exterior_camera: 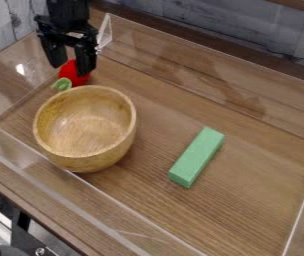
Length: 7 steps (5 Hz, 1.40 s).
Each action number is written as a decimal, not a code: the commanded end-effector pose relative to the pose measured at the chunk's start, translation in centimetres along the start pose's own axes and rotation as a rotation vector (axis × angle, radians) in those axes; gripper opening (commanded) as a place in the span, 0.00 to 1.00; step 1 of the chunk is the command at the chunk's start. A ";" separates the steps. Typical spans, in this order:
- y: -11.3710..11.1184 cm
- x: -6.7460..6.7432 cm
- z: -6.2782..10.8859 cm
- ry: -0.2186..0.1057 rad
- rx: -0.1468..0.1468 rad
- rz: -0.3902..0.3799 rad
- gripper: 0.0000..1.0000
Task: Move the red fruit to the right side of the table
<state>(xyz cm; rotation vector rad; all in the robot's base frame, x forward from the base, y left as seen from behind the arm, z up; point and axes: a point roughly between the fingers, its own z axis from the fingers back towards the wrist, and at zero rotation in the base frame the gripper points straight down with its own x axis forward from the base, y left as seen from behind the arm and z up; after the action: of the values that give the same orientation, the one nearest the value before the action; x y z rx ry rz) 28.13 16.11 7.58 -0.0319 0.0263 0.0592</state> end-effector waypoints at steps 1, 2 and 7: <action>1.5 2.2 1.2 -0.073 0.025 0.023 1.00; 2.4 3.3 0.7 -0.090 0.017 0.040 1.00; 4.9 4.3 -2.3 -0.110 -0.030 0.071 1.00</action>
<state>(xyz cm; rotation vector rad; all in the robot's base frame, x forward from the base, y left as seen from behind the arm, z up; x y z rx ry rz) 31.61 20.43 3.41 -0.0831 -0.0386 0.1342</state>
